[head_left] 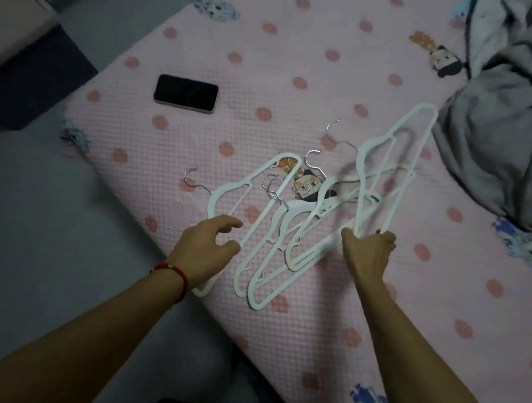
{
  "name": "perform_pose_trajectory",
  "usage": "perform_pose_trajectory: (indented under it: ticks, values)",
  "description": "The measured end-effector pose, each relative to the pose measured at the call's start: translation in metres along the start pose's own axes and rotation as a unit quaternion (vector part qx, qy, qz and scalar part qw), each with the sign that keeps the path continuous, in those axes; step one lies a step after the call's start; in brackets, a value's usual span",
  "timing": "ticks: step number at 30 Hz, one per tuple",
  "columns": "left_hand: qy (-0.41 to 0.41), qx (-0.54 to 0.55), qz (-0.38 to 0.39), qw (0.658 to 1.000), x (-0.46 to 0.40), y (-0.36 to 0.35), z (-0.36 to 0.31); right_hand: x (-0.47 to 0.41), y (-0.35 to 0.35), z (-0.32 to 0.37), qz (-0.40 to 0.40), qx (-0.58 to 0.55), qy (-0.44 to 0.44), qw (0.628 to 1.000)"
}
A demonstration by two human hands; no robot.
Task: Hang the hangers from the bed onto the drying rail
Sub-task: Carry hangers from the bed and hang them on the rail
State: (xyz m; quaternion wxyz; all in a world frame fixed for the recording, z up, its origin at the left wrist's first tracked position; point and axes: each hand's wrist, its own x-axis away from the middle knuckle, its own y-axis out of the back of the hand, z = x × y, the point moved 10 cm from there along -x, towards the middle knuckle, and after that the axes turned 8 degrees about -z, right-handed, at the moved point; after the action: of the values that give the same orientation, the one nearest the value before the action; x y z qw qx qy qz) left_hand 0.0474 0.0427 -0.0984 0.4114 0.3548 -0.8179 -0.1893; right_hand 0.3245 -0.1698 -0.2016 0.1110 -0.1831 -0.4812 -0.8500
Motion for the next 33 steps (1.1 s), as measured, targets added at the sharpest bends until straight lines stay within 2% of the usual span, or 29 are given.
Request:
perform_pose_trajectory:
  ticks: [4,8,13,16,19,21,23,26,28,30,33]
  values:
    - [-0.029,0.058,-0.037,0.997,0.012,0.038,-0.036,0.068,0.009,0.051,0.149,-0.036,0.092,0.984]
    - [-0.043,0.105,-0.116,0.987,0.028,0.104,-0.037,0.156,-0.003,0.1,0.337,-0.024,0.141,0.931]
    - [-0.013,0.158,-0.217,0.963,0.067,0.202,0.009,0.267,-0.016,0.169,0.533,-0.003,0.222,0.817]
    - [-0.034,0.174,-0.254,0.951,0.11,0.262,0.043,0.333,-0.029,0.194,0.617,0.077,0.279,0.731]
    - [-0.077,0.047,-0.32,0.943,0.17,0.32,0.081,0.4,-0.045,0.212,0.679,0.167,0.328,0.635]
    - [-0.08,-0.028,-0.356,0.931,0.216,0.349,0.112,0.447,-0.053,0.221,0.7,0.22,0.36,0.576]
    - [-0.064,-0.066,-0.391,0.916,0.267,0.372,0.146,0.501,-0.058,0.234,0.687,0.273,0.443,0.506]
    - [-0.027,-0.108,-0.442,0.89,0.347,0.396,0.188,0.6,-0.056,0.256,0.588,0.315,0.641,0.379]
    - [-0.006,-0.122,-0.489,0.863,0.402,0.406,0.205,0.684,-0.042,0.271,0.503,0.236,0.764,0.327]
    - [0.027,-0.12,-0.539,0.833,0.453,0.41,0.225,0.777,-0.006,0.267,0.491,0.101,0.822,0.269]
    - [0.044,-0.13,-0.576,0.806,0.519,0.406,0.25,0.898,0.05,0.225,0.434,-0.035,0.89,0.134]
